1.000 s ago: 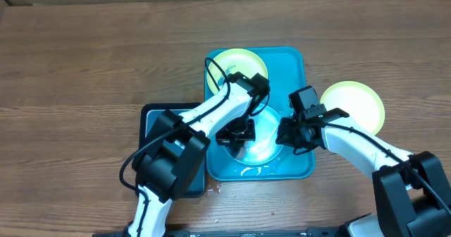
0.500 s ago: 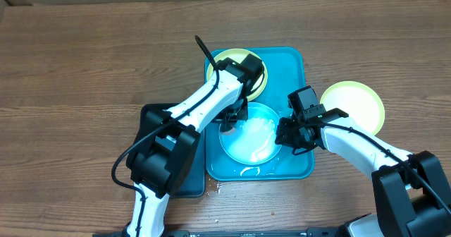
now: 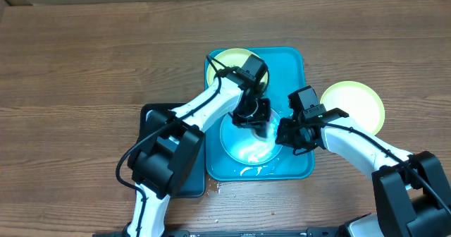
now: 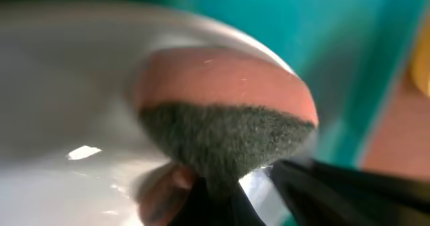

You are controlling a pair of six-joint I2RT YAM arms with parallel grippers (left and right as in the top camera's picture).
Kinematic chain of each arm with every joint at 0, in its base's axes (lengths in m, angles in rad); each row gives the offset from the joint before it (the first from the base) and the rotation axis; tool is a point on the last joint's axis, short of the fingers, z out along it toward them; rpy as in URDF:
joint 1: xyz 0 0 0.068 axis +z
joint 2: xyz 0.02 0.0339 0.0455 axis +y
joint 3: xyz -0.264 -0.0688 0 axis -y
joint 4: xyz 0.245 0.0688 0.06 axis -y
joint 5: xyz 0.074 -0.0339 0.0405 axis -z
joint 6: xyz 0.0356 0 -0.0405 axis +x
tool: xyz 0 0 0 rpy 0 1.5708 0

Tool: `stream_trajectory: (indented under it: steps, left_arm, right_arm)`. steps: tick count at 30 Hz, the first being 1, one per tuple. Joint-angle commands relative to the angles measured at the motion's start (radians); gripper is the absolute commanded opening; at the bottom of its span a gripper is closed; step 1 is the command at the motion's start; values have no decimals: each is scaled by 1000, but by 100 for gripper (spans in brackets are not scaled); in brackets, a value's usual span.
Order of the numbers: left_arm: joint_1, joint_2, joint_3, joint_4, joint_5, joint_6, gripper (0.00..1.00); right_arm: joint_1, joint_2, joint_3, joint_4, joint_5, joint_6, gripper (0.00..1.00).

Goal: Clean dirty plates on tray and stack at the side
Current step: 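Scrub the light-blue plate with the sponge while the right gripper holds it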

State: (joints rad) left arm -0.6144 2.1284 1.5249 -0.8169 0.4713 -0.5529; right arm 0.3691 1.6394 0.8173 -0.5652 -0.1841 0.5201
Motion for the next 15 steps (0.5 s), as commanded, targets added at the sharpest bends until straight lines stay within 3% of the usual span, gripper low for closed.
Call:
stream_trajectory:
  steps: [1,5,15]
  left_arm:
    - [-13,10,-13,-26,141,38,4]
    - [-1,10,-12,-122,27,37,4]
    - [97,9,-11,-359,-531,-65,4]
  right_arm:
    - [0,39,-26,-13,71,-3,4]
    - [0,39,-26,-16,71,-3,4]
    - [0,39,-26,-15,71,-3,4]
